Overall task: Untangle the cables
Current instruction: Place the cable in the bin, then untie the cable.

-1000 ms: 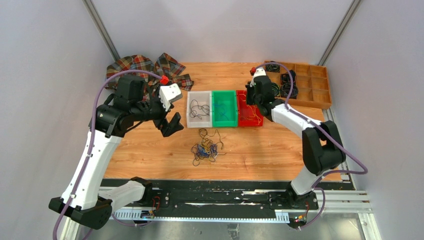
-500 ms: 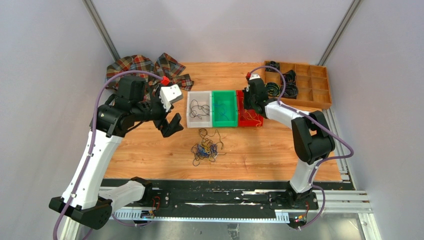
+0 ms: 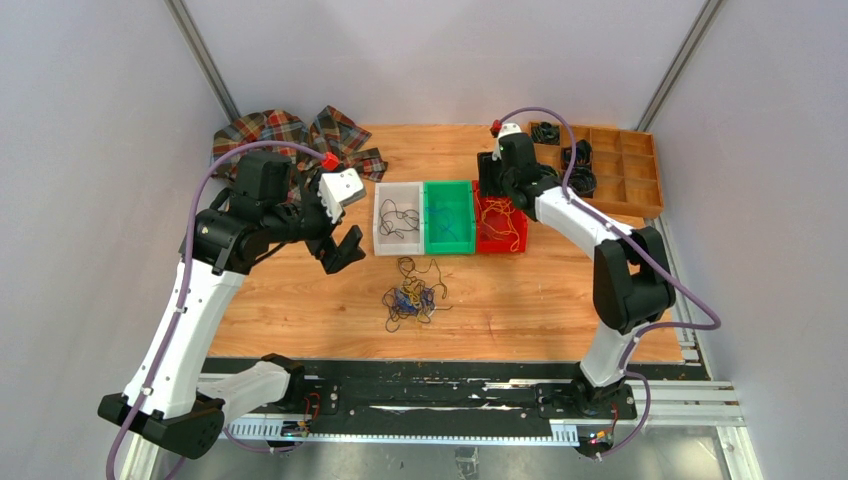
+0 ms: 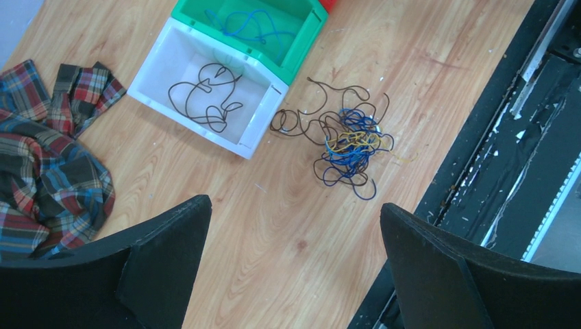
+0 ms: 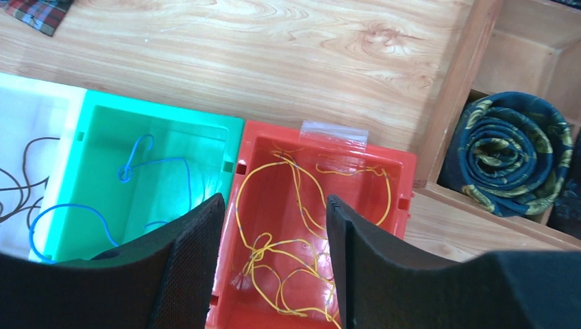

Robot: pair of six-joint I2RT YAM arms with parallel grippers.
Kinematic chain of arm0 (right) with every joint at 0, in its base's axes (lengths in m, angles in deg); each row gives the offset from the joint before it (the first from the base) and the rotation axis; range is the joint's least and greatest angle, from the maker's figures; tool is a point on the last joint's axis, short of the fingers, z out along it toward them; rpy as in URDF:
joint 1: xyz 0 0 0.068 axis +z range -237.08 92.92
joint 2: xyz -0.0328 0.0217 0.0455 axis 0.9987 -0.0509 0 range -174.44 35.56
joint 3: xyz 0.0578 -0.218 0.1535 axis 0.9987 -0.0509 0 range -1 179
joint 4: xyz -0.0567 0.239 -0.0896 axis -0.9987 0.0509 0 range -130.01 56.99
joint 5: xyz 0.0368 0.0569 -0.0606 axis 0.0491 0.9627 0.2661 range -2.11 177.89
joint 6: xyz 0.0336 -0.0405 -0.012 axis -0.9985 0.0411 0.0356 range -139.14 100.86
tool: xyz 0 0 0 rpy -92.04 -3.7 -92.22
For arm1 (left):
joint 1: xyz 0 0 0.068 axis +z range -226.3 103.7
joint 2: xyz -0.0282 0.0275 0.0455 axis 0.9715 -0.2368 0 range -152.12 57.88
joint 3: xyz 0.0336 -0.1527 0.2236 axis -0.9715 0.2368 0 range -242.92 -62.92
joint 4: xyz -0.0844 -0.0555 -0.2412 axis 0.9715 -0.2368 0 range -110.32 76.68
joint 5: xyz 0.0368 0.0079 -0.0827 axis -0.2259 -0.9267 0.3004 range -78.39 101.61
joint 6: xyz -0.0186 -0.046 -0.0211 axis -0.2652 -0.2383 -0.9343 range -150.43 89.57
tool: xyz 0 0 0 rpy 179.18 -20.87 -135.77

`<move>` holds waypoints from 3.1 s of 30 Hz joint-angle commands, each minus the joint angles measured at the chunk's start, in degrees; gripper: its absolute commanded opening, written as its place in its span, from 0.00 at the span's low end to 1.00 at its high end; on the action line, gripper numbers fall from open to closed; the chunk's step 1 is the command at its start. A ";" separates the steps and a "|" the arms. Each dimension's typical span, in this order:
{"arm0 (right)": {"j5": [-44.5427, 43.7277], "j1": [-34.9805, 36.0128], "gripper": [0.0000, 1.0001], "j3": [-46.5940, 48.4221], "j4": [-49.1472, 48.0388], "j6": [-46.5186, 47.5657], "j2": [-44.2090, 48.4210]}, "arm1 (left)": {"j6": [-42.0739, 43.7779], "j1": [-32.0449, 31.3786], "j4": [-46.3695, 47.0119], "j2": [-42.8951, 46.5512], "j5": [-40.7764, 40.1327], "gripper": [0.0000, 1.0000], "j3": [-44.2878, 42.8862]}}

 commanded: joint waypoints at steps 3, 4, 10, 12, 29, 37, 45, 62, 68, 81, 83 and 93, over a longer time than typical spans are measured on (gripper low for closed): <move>-0.90 -0.74 0.55 -1.05 2.66 -0.07 4.11 | 0.25 0.20 0.63 -0.05 -0.70 0.98 0.43; -0.90 -0.77 0.52 -1.73 2.69 -0.55 4.55 | 0.47 0.23 0.63 -0.03 -0.69 0.98 0.61; 0.24 3.16 0.43 -8.43 2.16 -3.19 12.94 | 1.92 0.19 0.71 -0.20 0.80 0.98 3.39; 0.13 6.59 0.45 -11.96 1.27 -2.87 16.98 | 2.17 0.17 1.04 -1.20 1.71 0.98 5.01; 24.93 27.74 0.54 -31.23 -14.12 13.24 20.81 | 5.30 0.31 12.37 -8.93 2.69 1.00 19.36; 21.37 29.02 0.47 -26.18 -11.35 21.78 11.86 | 6.78 0.32 12.44 -8.05 -0.62 0.98 19.84; 14.68 29.86 0.15 -26.07 -16.10 21.76 11.27 | 8.20 0.53 12.19 -6.02 0.49 0.98 20.15; 26.87 29.55 0.01 -25.43 -20.29 10.96 28.80 | 4.94 0.54 12.23 -2.87 10.48 0.99 17.89; 34.58 29.46 0.01 -22.01 -22.84 6.24 28.60 | 5.06 0.53 12.15 -0.93 13.06 0.97 16.32; 38.97 29.46 0.01 -20.30 -36.77 -6.34 29.15 | -4.74 -1.47 13.45 0.32 20.19 0.79 15.30; 39.59 29.46 0.01 -20.25 -37.42 -7.81 28.91 | -4.30 -1.48 13.43 0.41 19.14 0.75 15.62; 42.72 29.46 0.01 -16.78 -43.60 -16.40 26.54 | -4.98 -2.03 13.57 0.59 25.94 0.80 15.42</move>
